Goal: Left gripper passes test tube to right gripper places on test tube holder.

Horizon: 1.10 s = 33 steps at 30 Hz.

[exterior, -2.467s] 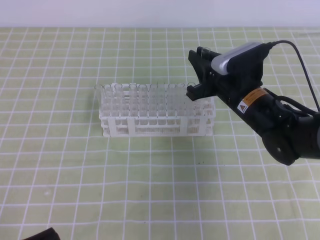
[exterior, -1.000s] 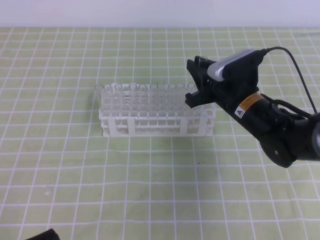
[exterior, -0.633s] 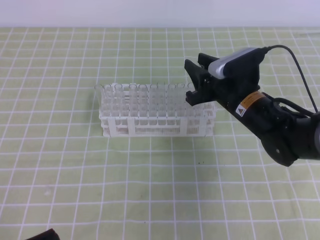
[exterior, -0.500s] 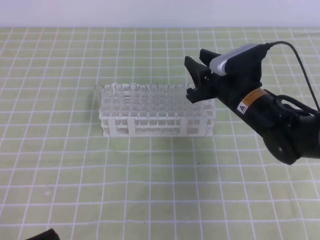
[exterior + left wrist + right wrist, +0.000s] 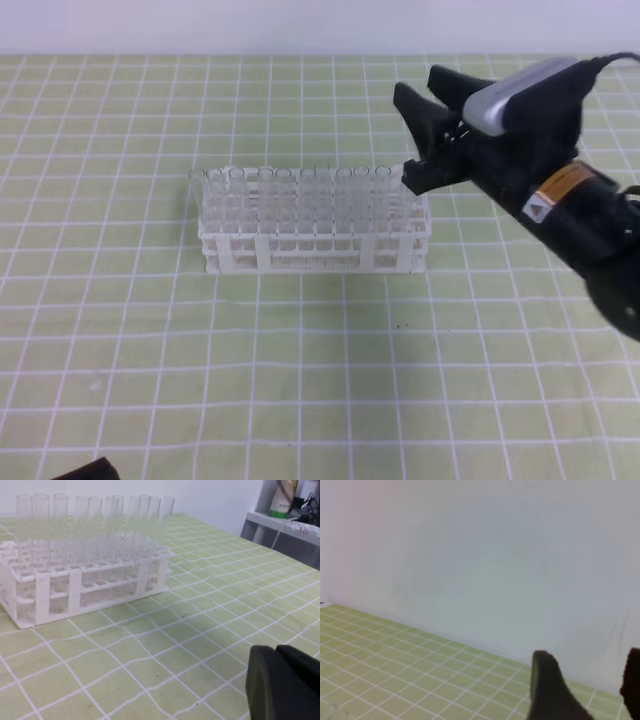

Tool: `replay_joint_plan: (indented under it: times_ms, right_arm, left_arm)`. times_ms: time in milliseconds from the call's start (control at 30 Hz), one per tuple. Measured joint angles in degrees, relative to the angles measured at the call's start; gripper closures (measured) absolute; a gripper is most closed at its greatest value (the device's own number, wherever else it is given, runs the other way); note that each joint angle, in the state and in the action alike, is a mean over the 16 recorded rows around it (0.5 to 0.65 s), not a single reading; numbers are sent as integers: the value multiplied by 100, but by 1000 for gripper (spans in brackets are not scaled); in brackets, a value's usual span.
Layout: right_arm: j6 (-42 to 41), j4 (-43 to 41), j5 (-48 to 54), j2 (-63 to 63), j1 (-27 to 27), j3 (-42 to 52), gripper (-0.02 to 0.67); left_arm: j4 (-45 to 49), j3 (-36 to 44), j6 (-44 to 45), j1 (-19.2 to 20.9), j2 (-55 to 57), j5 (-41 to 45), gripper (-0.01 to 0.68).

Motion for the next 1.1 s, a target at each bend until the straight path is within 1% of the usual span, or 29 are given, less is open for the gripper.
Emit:
replay_joint_plan:
  times_ms: [200, 367, 500, 633, 800, 967, 1100]
  right_arm:
    - [426, -436, 933, -1085, 0, 191, 632]
    - [985, -922, 1776, -2071, 0, 439, 641]
    - [1500, -1270, 2228, -2856, 0, 809, 647]
    - [1936, -1501, 2416, -3613, 0, 1351, 650]
    - [2266, -1587, 2467, -4403, 0, 2134, 650]
    - [2440, -1605, 2508, -4890, 0, 2803, 650]
    - [2464, -1605, 2603, -5104, -1, 3162, 650]
  left_arm:
    - [1, 14, 0, 0, 0, -10, 673]
    - [2, 29, 0, 0, 8, -18, 673]
    - [2, 21, 0, 0, 3, -7, 673]
    - [1, 14, 0, 0, 5, 0, 673]
    - [1, 7, 0, 0, 3, 5, 673]
    - [1, 14, 0, 0, 7, 0, 673]
    - [1, 8, 0, 0, 7, 5, 673]
